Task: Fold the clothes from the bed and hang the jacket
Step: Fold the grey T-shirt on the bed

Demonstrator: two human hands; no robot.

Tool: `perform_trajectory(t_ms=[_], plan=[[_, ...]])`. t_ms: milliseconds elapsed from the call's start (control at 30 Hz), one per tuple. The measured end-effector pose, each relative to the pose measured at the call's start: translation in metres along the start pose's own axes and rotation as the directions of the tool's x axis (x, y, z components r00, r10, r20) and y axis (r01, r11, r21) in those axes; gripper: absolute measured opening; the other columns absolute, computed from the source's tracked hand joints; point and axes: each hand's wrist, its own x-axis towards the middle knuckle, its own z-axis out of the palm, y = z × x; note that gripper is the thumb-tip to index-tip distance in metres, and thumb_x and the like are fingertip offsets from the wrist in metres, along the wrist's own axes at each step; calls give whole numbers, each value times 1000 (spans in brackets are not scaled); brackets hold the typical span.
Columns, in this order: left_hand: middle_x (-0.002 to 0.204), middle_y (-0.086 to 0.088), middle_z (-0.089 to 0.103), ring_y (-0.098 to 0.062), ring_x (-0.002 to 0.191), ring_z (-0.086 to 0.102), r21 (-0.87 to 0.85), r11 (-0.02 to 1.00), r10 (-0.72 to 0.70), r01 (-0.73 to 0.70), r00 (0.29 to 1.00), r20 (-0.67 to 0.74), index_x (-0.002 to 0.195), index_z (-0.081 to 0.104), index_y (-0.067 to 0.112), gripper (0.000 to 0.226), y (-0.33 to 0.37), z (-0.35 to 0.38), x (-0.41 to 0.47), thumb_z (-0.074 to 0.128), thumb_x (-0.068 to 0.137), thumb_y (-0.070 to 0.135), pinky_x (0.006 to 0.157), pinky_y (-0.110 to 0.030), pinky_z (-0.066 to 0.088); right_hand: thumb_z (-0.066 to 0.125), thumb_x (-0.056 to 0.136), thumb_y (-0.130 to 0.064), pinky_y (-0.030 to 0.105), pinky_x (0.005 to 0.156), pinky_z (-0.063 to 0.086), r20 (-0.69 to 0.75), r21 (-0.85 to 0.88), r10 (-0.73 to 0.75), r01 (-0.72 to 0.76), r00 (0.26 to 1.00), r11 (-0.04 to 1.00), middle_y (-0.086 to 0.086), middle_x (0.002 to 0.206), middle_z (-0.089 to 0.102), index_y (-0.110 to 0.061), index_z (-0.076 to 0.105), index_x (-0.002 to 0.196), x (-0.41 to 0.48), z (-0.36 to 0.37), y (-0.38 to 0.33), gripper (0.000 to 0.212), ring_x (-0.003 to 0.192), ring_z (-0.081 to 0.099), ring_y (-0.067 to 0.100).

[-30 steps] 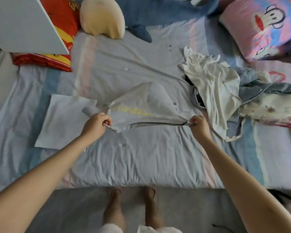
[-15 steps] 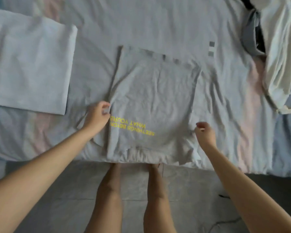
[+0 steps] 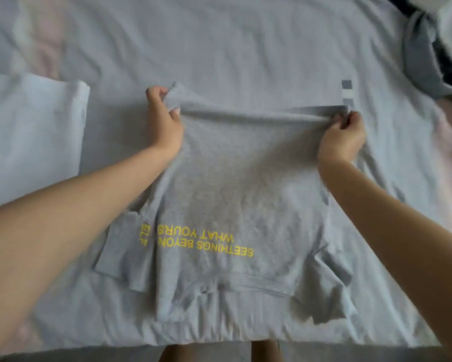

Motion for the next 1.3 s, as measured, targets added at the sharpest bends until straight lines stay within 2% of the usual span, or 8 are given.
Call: perform_trajectory(t_ms=[167,400,500,600,800,1034,1234,1300], plan=[[88,4,46,-25,85,54,80,997,12,-11,1000,-13,126,39,2,41,7,4,47,48,86,-3,77,-28,41,43,97,-15,25,76,31,89,-125,-100,110,991,986,7,100,59,-15,55,101,33,14,-31,13,96,51,21],[122,-7,50,-28,115,51,216,967,126,-133,991,47,134,40,6,58,6,20,49,49,78,-6,92,-32,38,46,87,-7,34,112,12,26,-322,-300,292,953,901,7,153,26,-16,26,147,12,46,-15,64,142,22,23],[145,-14,38,-32,134,36,405,744,424,-531,844,327,140,42,14,58,4,19,40,51,83,22,104,-47,31,43,94,-27,43,117,7,548,-268,-644,841,534,470,8,156,25,-19,27,150,-8,52,-4,58,145,21,28],[160,2,13,-29,146,9,440,487,310,-754,621,720,150,19,36,64,-2,28,31,34,91,56,109,-64,12,24,94,-55,55,113,15,810,-112,-574,993,116,43,0,154,31,-32,29,148,-3,63,4,59,140,32,29],[160,9,-9,-32,146,-10,727,626,-148,-282,872,466,149,2,42,68,0,30,86,28,91,66,105,-71,0,22,97,-57,62,111,-7,545,-644,-199,558,815,523,-5,161,0,-37,6,151,83,51,-17,60,147,-2,30],[119,-16,56,-34,116,49,552,770,78,-320,906,416,110,58,13,29,25,36,101,66,84,23,91,-40,39,53,93,-30,41,106,18,671,-453,-384,760,634,466,15,117,59,-13,51,122,52,76,-56,34,117,44,32],[106,-22,55,-37,99,54,503,792,273,-347,937,217,89,63,8,26,23,13,122,45,77,-6,80,-40,41,49,93,-21,44,112,3,384,-572,-460,598,800,562,15,130,45,-12,53,124,41,83,-45,32,130,31,33],[119,-19,52,-36,111,49,518,687,387,-509,860,332,107,61,11,31,16,15,106,51,78,3,89,-41,36,48,91,-26,41,114,-1,482,-399,-607,775,632,490,17,143,40,-12,45,137,17,84,-39,48,139,28,33]])
